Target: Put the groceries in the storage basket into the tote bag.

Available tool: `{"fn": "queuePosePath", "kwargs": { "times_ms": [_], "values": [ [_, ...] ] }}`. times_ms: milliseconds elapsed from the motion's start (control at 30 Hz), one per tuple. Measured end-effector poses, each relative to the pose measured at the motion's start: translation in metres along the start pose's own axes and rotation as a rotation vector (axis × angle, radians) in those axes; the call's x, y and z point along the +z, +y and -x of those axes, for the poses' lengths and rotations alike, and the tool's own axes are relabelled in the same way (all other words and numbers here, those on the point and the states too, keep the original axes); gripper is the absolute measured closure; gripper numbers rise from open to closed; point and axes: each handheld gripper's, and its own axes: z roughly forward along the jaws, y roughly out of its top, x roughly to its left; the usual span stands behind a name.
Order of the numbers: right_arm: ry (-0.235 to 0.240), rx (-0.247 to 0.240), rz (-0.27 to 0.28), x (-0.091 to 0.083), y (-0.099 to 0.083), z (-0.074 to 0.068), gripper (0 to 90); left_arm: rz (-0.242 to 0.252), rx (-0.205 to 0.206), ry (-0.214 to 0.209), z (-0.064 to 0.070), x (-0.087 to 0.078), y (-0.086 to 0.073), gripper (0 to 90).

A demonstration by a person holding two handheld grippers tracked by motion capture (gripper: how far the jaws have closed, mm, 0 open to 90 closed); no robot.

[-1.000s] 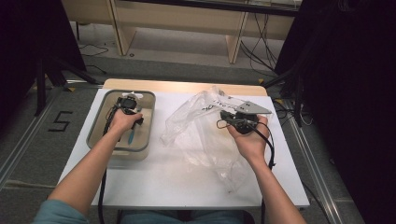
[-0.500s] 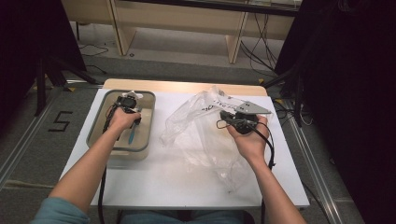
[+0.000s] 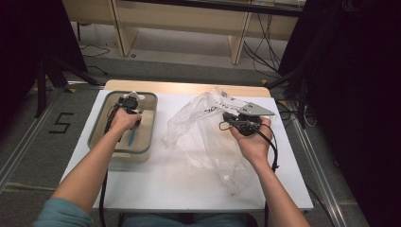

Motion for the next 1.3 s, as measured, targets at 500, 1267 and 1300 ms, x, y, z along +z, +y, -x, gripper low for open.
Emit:
{"fn": "queuePosePath", "kwargs": {
  "times_ms": [500,1267,1300],
  "values": [
    [-0.001,0.005,0.002,-0.0005,0.0000,0.0003,90.0,-0.026,0.019,0.017,0.0012,-0.0014,0.0000,80.2],
    [0.000,0.005,0.003,0.0000,-0.0001,0.0003,90.0,-0.038,0.037,0.030,0.0001,-0.0039,-0.0013,80.8],
    [0.000,0.005,0.003,0.0000,-0.0001,0.0002,90.0,-0.035,0.035,0.032,-0.0002,-0.0039,-0.0016,80.8]
  ]
}}
